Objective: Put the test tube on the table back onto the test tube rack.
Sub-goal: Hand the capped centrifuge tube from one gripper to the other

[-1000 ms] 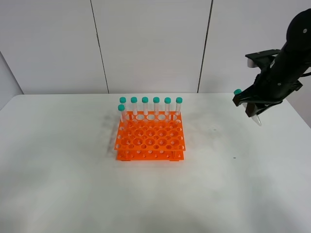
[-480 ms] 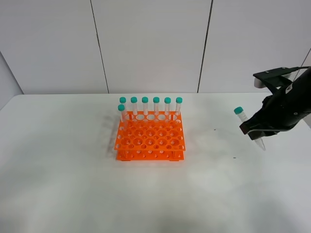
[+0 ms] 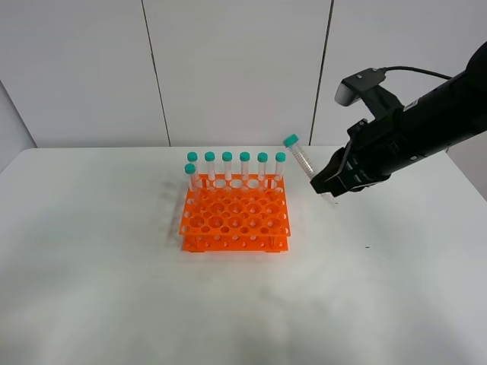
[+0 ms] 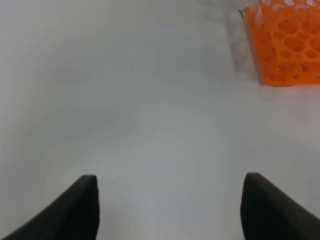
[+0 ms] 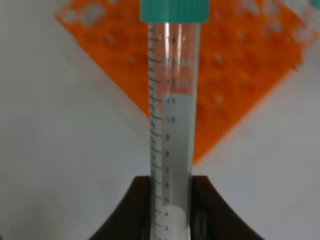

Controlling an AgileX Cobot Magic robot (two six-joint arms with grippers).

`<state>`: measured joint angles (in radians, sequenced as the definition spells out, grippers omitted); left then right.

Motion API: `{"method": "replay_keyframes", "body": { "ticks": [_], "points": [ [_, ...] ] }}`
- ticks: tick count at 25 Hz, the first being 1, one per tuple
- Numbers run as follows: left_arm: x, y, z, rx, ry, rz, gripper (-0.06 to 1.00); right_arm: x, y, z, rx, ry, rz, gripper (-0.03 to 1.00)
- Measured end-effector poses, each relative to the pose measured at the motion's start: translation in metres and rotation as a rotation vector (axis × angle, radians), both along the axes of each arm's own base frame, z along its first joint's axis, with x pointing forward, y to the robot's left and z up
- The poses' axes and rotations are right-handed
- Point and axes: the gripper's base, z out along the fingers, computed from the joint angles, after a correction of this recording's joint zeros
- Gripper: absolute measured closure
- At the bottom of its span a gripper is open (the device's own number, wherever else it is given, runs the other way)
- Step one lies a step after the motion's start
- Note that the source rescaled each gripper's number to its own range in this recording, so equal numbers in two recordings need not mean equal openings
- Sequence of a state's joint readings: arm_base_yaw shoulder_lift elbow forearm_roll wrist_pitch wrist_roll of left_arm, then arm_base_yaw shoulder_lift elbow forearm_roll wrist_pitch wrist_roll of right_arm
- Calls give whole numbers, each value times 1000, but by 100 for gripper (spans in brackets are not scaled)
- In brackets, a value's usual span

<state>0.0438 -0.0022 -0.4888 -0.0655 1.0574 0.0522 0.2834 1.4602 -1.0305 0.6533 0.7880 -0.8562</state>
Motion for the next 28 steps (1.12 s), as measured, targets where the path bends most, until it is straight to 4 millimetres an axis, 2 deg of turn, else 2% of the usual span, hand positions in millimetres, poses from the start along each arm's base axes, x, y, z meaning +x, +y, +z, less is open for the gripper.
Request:
{"method": "replay_keyframes", "body": {
  "ticks": [4,8,10,14,16,18,22,25,28],
  "points": [
    [0,0,0,0,0,0,1,-1,19,-9,107,57,115,96],
    [0,0,0,0,0,0,1,1,40,-26,122,92,166,96],
    [0,0,0,0,0,0,1,1,45,-32,115,101,177,96],
    [0,0,1,0,-7,0,1,1,49,-31,130,87,183,96],
    [1,0,9,-6,-45,-1,1,1,50,-30,143,79,185,96],
    [7,-2,25,-33,-77,-13,1,1,51,-29,153,70,192,96],
    [43,-10,55,-95,-36,-90,1,2,51,-29,151,57,198,96],
    [84,-17,63,-167,24,-161,1,2,51,-29,151,54,198,96],
    [126,-25,63,-276,55,-227,1,2,51,-29,153,53,196,96]
  ]
}}
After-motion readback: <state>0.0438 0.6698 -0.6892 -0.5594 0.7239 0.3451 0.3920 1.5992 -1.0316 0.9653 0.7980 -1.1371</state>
